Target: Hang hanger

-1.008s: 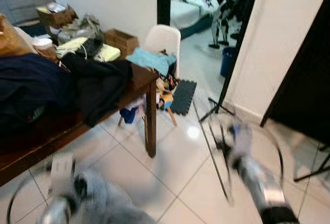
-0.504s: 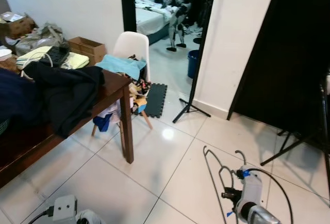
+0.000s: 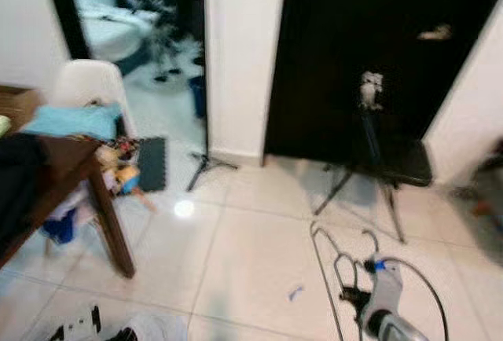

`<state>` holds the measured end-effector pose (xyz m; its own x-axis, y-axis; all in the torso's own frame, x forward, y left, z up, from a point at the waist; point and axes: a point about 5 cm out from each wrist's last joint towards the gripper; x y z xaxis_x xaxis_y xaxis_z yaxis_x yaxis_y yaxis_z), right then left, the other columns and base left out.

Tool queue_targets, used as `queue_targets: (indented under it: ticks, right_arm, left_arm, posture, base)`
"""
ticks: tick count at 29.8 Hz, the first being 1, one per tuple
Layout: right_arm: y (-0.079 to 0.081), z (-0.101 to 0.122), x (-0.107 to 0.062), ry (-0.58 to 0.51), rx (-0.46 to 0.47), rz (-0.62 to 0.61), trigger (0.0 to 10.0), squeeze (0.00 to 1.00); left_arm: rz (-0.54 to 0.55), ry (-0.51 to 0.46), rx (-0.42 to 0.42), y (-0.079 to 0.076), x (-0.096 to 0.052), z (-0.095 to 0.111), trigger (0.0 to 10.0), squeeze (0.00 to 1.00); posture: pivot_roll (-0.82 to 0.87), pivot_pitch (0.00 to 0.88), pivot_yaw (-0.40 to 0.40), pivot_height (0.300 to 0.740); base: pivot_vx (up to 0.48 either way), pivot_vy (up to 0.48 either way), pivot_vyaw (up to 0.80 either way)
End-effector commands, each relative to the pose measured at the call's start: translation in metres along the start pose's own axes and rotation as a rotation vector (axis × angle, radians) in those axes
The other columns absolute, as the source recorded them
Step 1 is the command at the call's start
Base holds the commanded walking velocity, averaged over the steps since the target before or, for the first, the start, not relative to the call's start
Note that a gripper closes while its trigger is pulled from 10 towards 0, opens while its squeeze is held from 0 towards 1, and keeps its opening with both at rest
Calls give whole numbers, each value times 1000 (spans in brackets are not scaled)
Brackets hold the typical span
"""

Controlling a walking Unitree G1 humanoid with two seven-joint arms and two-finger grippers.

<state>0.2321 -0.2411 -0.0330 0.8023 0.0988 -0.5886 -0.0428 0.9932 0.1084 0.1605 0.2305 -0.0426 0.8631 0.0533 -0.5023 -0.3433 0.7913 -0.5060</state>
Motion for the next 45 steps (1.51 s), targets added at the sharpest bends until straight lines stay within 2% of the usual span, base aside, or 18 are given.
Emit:
queue_targets:
  ticks: [1,45]
  right_arm:
    - [1,2,1,-14,-3,3,10000,0]
    - [3,9,5,-40,1,40,10000,0]
  left_arm:
    - [6,3,-11,1,1,1,10000,0]
    - [-13,-19,-3,0,6,3,10000,0]
  posture:
    - [-66,0,-1,736]
    - [-65,0,-8,736]
  base:
    - [0,0,-800]
    - [0,0,-800]
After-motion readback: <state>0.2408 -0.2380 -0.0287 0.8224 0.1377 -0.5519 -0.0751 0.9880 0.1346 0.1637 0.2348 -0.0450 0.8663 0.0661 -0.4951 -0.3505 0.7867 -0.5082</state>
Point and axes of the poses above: a point about 5 cm out from each wrist's last joint towards the gripper, its own x axis pointing out of the wrist towards the gripper, its own z axis along the axis of the wrist's last joint, y = z × x, and after that the axes turned 9 degrees about -x, right-handed
